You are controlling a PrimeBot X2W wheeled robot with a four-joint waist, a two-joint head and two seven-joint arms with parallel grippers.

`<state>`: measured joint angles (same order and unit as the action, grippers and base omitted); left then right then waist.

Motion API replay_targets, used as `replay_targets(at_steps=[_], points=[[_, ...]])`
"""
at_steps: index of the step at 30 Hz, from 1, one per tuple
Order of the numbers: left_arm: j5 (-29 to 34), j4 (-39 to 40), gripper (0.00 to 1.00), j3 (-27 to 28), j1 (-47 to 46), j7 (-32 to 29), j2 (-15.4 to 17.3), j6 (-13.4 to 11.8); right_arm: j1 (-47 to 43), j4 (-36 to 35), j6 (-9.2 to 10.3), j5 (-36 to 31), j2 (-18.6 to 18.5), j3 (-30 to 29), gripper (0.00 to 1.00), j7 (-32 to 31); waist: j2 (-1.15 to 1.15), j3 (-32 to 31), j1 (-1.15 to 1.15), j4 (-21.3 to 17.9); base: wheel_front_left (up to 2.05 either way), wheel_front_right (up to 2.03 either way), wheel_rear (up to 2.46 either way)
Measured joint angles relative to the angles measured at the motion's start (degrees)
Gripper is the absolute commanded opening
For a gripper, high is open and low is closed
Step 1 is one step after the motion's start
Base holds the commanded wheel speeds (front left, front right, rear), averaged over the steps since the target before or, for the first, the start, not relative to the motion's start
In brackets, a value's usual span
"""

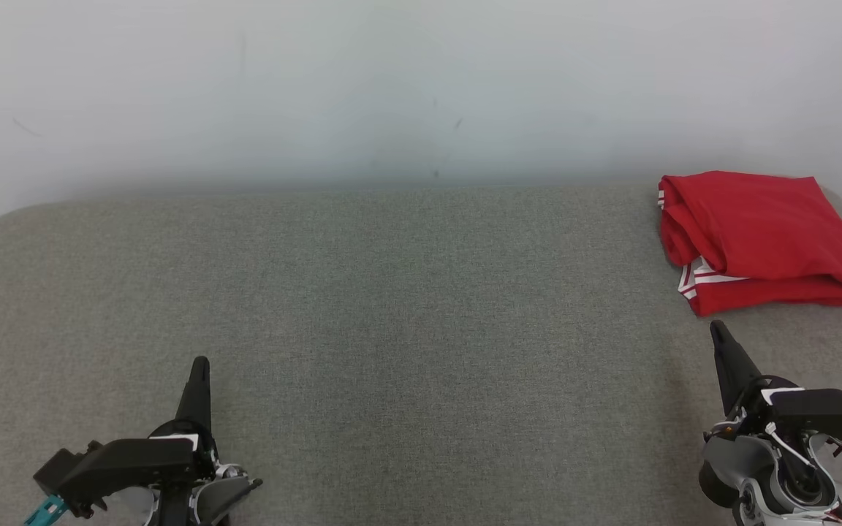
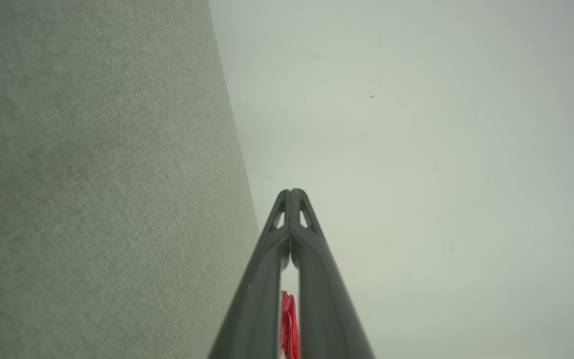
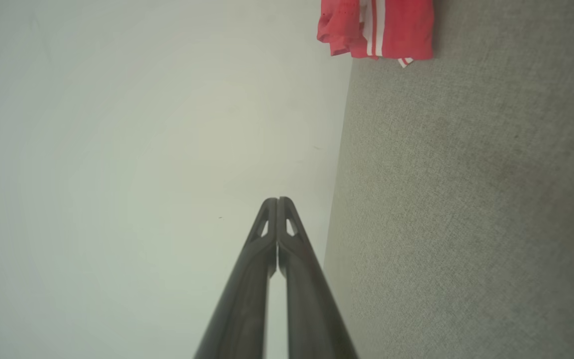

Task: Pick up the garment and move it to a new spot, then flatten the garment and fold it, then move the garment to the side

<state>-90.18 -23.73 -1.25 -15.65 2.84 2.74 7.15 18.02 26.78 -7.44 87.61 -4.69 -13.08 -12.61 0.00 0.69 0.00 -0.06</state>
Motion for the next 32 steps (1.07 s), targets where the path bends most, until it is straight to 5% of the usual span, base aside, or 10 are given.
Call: replay_targets(at_steps=[32], points=[[-3.21,-0.55,0.0,-0.15,-1.03,-0.52,0.01,0.27,0.91,0.47,0.0,2.71,0.02,-1.15,0.0,-1.18,0.0,0.04,0.0,0.08,0.0,0.0,0.0]])
